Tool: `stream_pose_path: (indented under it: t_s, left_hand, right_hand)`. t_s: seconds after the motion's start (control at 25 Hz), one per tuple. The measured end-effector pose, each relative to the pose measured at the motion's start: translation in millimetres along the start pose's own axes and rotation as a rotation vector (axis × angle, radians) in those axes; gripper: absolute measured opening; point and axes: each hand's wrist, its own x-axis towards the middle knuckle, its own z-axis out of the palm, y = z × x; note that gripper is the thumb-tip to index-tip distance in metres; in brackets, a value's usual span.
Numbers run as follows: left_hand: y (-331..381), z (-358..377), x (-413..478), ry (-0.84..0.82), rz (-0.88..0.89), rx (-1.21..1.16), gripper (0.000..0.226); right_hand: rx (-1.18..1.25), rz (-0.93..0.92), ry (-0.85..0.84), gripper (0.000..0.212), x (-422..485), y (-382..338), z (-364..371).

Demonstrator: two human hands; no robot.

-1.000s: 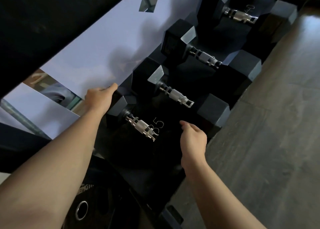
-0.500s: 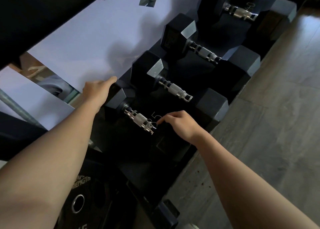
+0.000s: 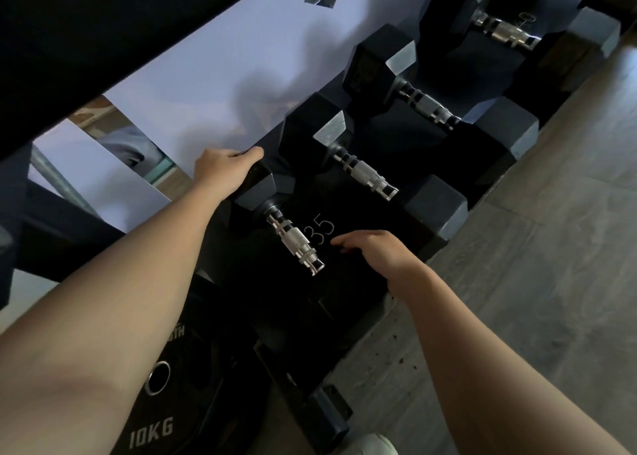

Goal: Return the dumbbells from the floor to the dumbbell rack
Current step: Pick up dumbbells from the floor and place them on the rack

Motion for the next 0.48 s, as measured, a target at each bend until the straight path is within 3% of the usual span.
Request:
stream_pose_path:
  t_s: [0.16,0.28,0.48]
  left_hand:
    - [-8.0,-6.7,-3.9,-0.001,-0.029,0.015,0.068]
    - [-17.9,-14.4,-10.3,0.013,-0.063,0.014,0.058]
    - [-15.6,-13.9,-10.8,-0.008,-0.069,0.065,0.063]
  right_hand:
    - [-0.247,0.192,-0.049,0.03,19.9,-6.1,4.6]
    - [-0.363,0.206,-0.056,0.034,25.8,-8.4,9.6]
    - [-0.203,0.303,0.017,0.015,28.4,-3.7,9.0]
